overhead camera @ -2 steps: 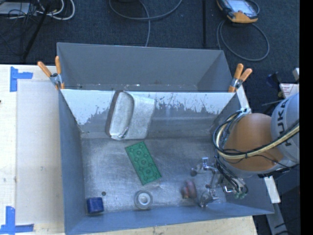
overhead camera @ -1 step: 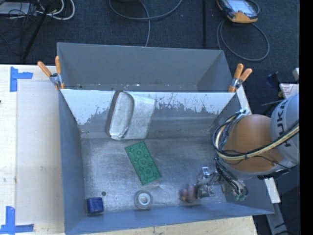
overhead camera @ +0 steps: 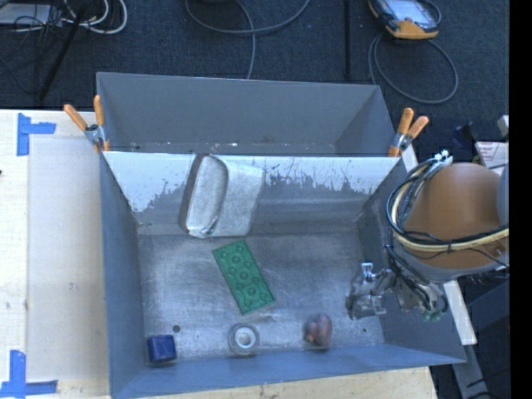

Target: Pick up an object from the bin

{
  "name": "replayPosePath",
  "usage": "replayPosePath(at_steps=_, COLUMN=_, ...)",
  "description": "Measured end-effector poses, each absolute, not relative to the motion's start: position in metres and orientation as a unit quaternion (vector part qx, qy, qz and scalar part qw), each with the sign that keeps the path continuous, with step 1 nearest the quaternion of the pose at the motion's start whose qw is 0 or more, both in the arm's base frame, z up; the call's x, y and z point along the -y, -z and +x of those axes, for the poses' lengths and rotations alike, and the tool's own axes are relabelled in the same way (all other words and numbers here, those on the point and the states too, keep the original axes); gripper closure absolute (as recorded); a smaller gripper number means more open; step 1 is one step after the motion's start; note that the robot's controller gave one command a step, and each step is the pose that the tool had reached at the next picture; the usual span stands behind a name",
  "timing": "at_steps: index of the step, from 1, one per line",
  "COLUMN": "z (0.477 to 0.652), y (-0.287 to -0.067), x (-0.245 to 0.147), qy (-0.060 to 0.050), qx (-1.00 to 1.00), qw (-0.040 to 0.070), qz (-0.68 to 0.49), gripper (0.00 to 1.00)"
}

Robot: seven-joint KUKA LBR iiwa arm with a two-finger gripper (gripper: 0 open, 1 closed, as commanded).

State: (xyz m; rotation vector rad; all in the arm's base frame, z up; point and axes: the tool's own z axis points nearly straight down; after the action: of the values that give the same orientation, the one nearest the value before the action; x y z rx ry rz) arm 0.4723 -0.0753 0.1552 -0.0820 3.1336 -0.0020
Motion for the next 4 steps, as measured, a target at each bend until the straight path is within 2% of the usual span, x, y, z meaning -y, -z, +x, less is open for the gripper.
replayPosePath(at_steps=1, z=0.471, y=-0.151, x=0.075, qy=0.000, qx=-1.000, qw=-0.001, qz=-0.026, gripper=0.00)
replayPosePath(at_steps=2, z=0.483, y=-0.072, x=0.020, qy=0.001, qx=-0.992, qw=0.007, qz=-0.126, gripper=0.00)
replayPosePath(at_steps=3, z=0.530, y=-0.084, x=0.079, qy=0.001, qx=-0.971, qw=0.001, qz=-0.238, gripper=0.00)
replayPosePath(at_steps=4, z=0.492, y=-0.071, x=0.035, qy=0.000, qx=-0.947, qw=0.001, qz=-0.321, gripper=0.00)
